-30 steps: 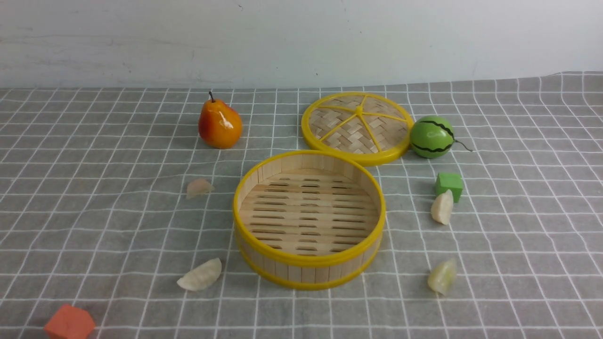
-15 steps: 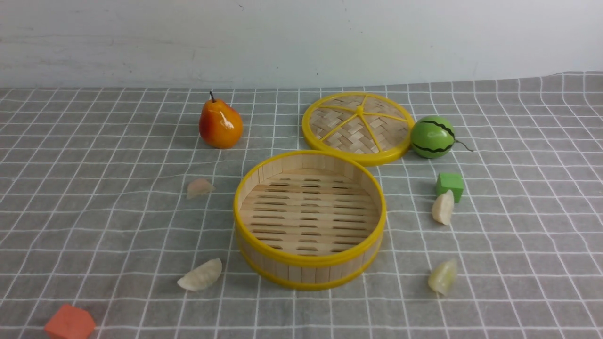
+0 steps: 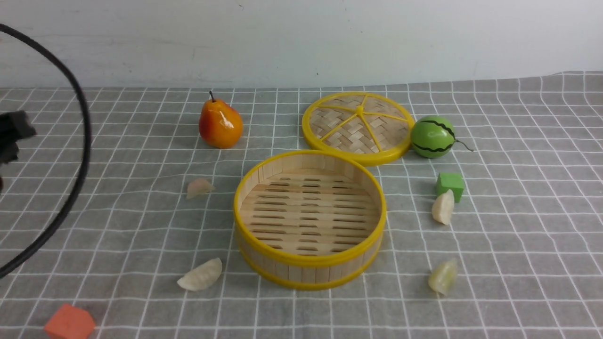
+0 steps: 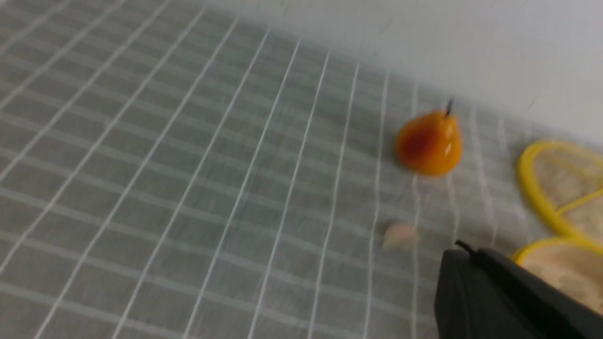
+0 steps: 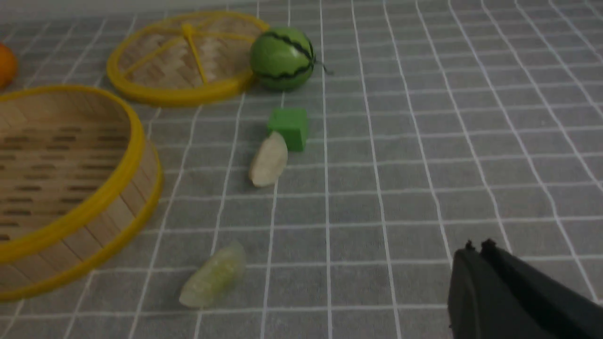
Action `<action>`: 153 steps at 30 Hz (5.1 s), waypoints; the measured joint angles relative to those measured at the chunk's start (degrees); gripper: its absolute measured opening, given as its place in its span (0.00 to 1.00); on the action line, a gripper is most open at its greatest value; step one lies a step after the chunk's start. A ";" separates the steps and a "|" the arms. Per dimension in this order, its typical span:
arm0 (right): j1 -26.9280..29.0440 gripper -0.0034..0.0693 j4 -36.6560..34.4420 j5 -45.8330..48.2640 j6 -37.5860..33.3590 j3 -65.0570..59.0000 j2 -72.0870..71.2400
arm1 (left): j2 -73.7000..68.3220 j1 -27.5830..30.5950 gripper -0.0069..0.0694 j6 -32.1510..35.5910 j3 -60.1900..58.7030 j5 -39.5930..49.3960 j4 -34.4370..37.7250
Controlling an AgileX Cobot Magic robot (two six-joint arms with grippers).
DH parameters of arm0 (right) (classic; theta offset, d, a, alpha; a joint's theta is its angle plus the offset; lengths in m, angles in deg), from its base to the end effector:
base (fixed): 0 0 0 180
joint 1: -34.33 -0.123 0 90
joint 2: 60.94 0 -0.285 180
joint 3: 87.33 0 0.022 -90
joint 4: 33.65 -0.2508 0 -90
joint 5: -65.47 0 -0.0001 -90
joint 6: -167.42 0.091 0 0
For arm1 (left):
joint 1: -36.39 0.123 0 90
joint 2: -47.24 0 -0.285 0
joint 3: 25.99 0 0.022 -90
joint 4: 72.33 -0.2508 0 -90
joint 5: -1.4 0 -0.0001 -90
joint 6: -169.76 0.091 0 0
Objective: Put the dumplings into the steamer on the table with the grey tablecloth.
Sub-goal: 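Reach for and grasp a dumpling on the table with the left gripper, then place the dumpling into the bamboo steamer basket with the left gripper, then reach for and grasp a dumpling on the table with the left gripper, then place the dumpling into the bamboo steamer basket with the left gripper, then reach for and grasp a dumpling lying on the table beside the steamer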
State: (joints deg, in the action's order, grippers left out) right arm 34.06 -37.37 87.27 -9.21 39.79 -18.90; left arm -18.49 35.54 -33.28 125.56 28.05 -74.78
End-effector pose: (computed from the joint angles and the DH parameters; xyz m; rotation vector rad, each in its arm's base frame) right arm 0.1213 0.0028 0.2733 0.1014 2.0353 0.1023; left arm 0.2127 -0.0014 0.3398 -0.3786 2.0810 -0.2062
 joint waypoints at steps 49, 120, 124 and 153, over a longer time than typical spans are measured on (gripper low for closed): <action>-12.38 0.05 -17.76 6.77 -22.83 5.64 22.78 | -69.92 -12.64 0.29 27.86 52.10 15.20 -5.75; -12.38 0.10 -24.36 5.77 -22.83 5.64 24.43 | -44.34 -21.15 0.40 29.01 35.36 35.80 18.20; -12.38 0.11 -24.36 5.77 -22.83 5.64 24.43 | -45.93 -21.21 0.40 29.92 36.48 29.45 24.34; -12.38 0.66 -24.36 3.48 -16.13 5.66 28.14 | -51.63 -26.27 0.66 19.81 53.17 33.16 5.56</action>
State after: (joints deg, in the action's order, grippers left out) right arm 21.67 -61.73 90.75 -25.34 45.45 9.24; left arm -70.12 9.27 -13.47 178.73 61.21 -69.23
